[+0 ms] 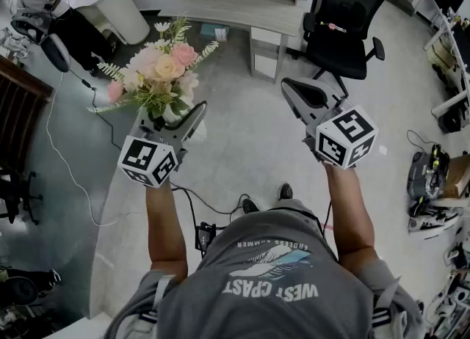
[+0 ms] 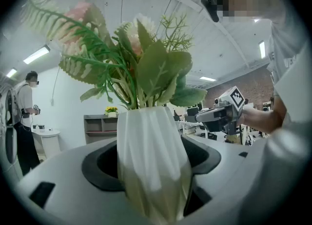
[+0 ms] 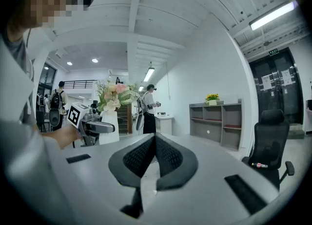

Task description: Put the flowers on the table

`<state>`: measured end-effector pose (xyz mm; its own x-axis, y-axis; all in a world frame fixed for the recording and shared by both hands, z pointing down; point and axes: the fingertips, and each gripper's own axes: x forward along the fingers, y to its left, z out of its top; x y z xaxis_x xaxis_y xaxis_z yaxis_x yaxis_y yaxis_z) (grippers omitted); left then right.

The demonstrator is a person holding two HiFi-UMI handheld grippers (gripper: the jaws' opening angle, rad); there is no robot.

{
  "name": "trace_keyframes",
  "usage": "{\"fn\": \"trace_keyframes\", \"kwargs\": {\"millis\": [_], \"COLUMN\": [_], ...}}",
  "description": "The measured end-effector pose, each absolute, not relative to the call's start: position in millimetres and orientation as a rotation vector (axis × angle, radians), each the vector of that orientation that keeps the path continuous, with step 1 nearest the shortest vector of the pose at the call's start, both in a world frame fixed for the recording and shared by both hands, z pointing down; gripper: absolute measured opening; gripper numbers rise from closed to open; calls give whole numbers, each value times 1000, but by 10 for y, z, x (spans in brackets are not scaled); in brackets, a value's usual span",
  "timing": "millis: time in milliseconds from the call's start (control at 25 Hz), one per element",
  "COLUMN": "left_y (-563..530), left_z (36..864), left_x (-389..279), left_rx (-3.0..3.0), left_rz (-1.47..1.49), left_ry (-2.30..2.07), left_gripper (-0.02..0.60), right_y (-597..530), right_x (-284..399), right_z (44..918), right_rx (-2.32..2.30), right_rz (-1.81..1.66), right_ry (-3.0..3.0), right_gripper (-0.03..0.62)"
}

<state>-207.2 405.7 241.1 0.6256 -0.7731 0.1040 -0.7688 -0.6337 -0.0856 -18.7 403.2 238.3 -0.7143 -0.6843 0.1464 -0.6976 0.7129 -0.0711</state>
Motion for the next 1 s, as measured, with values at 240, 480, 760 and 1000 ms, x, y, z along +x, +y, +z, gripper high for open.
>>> {"fn": "trace_keyframes", "kwargs": {"millis": [240,480,760,1000], "left_y": [4008,3985,3845,3369], "left_z": [2463,2502,2632,2688], "left_x": [-2113,-2126,-2162,-2072], "left_rx": [-2805,-2805,-2791,-2773], "left_rz": [-207,-203,-220,-253], "left_ry": [1332,1340,1383,1465], "left_gripper": [362,362,362,362], "right_y": [3996,3974,3720,3138], "right_x": [-220,-216,-176,-47], "right_z": [2407,2432,2578,2689], "right_rx": [1140,1141,1146,1075], "right_rz": [179,182,239,294], "right_ry": [-2800,-2803,-2838,-2860], "right_gripper": [28,28,31,31]}}
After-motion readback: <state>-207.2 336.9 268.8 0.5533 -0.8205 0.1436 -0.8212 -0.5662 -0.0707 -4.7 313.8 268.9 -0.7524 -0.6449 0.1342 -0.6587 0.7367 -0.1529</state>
